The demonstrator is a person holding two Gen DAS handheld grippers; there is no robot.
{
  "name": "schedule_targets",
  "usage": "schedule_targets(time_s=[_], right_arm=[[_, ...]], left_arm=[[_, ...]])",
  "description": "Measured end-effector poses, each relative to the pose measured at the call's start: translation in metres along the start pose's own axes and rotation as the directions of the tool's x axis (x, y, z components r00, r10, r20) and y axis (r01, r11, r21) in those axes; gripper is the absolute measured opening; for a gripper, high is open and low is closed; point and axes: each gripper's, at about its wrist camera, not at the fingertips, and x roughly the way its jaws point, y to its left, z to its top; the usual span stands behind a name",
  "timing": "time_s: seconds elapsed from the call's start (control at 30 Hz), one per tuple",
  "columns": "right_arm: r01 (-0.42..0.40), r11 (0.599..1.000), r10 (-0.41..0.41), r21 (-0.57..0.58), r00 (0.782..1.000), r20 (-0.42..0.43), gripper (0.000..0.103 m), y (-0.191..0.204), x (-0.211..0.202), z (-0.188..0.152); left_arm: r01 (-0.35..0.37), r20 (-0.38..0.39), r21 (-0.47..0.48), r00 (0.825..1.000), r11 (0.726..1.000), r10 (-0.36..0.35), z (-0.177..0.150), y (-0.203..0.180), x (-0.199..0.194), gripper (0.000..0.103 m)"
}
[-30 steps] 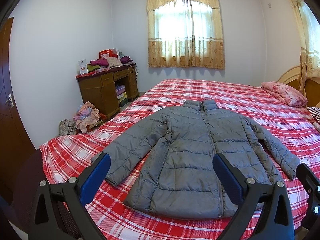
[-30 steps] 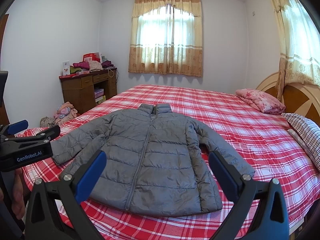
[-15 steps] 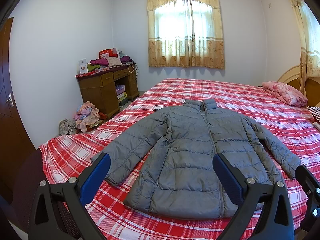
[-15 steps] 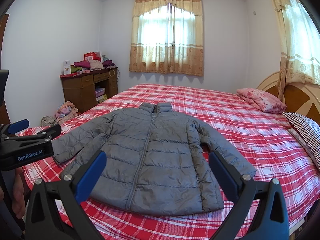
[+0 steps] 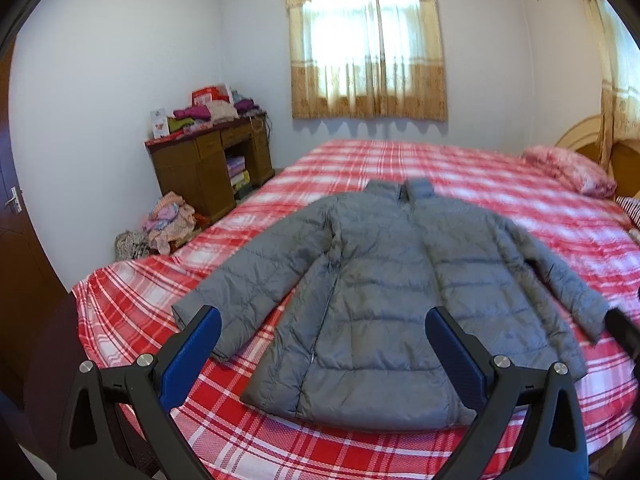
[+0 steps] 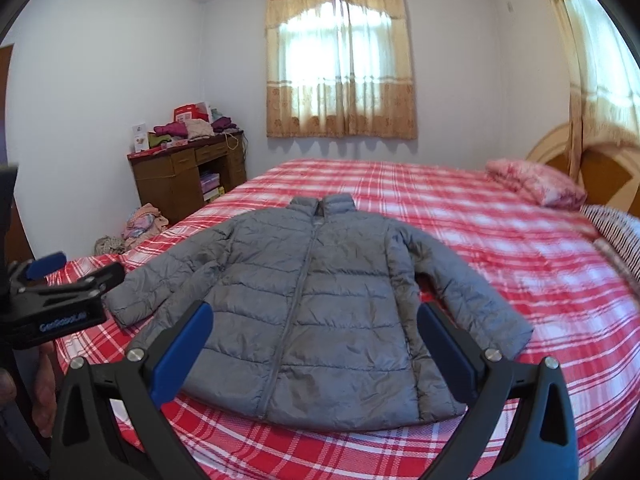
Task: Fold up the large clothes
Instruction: 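Grasp the jacket sleeve cuff with the right tool and lift it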
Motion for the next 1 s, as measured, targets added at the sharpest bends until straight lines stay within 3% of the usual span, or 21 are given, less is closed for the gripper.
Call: schedule_targets(time_s=[0.13, 0.27, 0.33, 0.47, 0.67, 0.7, 0.77, 0.83, 0.87, 0.9, 1.0], right_arm=[[0.094, 0.993, -0.089, 0.074, 0.994, -0.066, 0.103, -0.05, 0.033, -0.011], [0.246, 0.955, -0.218, 0.164, 0.961, -0.172, 0.103, -0.112, 0.065, -0.026], [0.266, 0.935, -0.212, 0.234, 0.949, -0.233, 0.103, -0.145, 0.077, -0.036], [0.34, 0.884, -0.244, 0.32, 0.921, -0.303, 0.103, -0.193, 0.089, -0.049], [0.474, 0.768, -0.324, 0.431, 0.868, -0.378, 0.096, -0.258, 0.103, -0.061], [0.475, 0.758, -0.312, 0.448, 0.866, -0.39, 0.095, -0.265, 0.109, -0.063], [0.437, 0.757, -0.25, 0.486, 0.88, -0.404, 0.079, -0.273, 0.122, -0.067], [0.417, 0.786, -0.239, 0.458, 0.886, -0.397, 0.063, -0.271, 0.129, -0.064], [0.405, 0.8, -0.24, 0.442, 0.892, -0.383, 0.051, -0.27, 0.131, -0.061], [0.4, 0.802, -0.234, 0.443, 0.893, -0.384, 0.029, -0.272, 0.132, -0.059], [0.425, 0.806, -0.277, 0.412, 0.886, -0.372, 0.019, -0.286, 0.131, -0.051]], left_arm=[[-0.03, -0.072, 0.026, 0.997, 0.999, 0.032, -0.011, -0.002, 0.044, 0.102], [-0.05, -0.126, 0.028, 0.991, 0.998, 0.053, -0.016, 0.0, 0.085, 0.102], [-0.048, -0.154, 0.028, 0.987, 0.998, 0.052, -0.014, 0.0, 0.105, 0.102], [-0.048, -0.158, 0.062, 0.986, 0.997, 0.057, -0.005, -0.01, 0.139, 0.102], [-0.064, -0.158, 0.106, 0.984, 0.992, 0.081, 0.007, -0.029, 0.187, 0.102], [-0.069, -0.152, 0.112, 0.985, 0.991, 0.086, 0.008, -0.032, 0.195, 0.102], [-0.077, -0.151, 0.119, 0.984, 0.99, 0.094, 0.01, -0.039, 0.213, 0.102], [-0.092, -0.149, 0.128, 0.983, 0.988, 0.111, 0.009, -0.043, 0.229, 0.102], [-0.109, -0.16, 0.133, 0.978, 0.985, 0.13, 0.006, -0.045, 0.238, 0.102], [-0.119, -0.175, 0.132, 0.974, 0.984, 0.141, 0.004, -0.045, 0.244, 0.102], [-0.101, -0.222, 0.123, 0.967, 0.987, 0.126, -0.007, -0.047, 0.251, 0.102]])
